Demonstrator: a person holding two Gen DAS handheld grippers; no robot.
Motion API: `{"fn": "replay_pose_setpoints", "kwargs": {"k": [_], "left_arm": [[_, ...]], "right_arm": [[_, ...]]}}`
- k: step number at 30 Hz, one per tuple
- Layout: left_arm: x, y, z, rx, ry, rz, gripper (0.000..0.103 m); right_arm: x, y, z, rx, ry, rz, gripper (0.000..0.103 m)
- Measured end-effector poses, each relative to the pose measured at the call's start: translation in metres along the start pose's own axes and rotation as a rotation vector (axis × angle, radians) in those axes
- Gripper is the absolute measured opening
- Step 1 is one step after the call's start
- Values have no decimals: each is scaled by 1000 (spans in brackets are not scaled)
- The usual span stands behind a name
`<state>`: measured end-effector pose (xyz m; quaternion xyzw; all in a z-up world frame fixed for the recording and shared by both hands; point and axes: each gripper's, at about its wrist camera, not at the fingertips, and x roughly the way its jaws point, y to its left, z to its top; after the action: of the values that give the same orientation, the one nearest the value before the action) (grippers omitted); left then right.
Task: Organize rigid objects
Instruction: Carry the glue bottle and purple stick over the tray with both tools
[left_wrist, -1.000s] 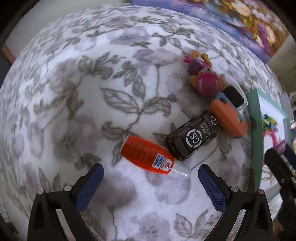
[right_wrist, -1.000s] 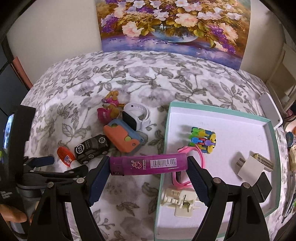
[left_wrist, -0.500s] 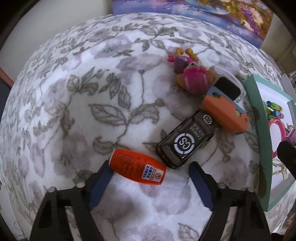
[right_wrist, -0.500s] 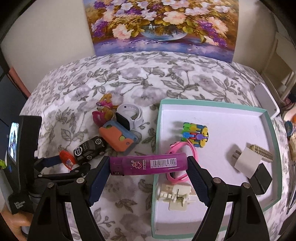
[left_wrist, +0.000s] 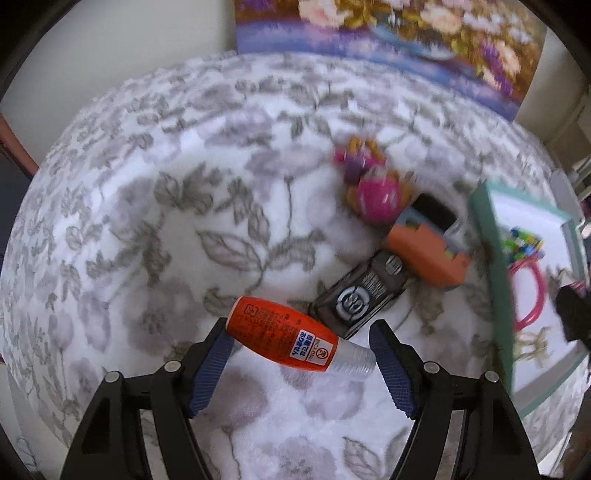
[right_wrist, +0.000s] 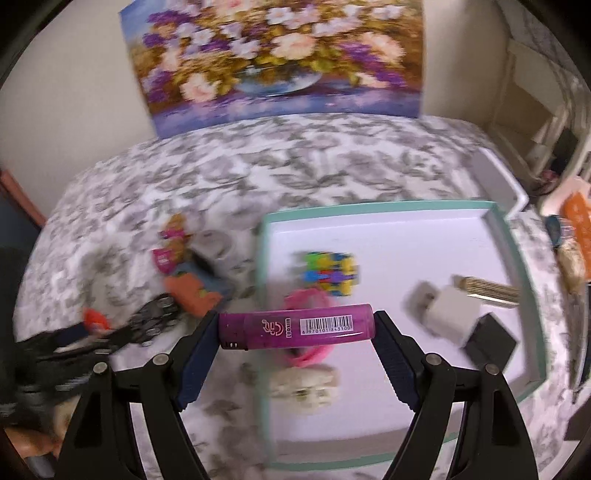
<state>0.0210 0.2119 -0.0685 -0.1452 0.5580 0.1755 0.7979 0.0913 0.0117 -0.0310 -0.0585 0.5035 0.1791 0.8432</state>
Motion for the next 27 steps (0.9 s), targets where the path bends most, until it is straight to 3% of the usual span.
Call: {"fn": "replay_pose_setpoints", "kwargs": {"k": [8,13,27], "left_arm": [[-42,-33,11,43,-108,-81,78],[-45,-63,18,108,-92,-125,78],[-27,-182,26,311,-79,-127,78]], "right_arm": [[2,-44,10,83,-10,-62,82],[5,-65,18,116,-15,-115,82],[7,-140,26,266,-18,-222,82]]}}
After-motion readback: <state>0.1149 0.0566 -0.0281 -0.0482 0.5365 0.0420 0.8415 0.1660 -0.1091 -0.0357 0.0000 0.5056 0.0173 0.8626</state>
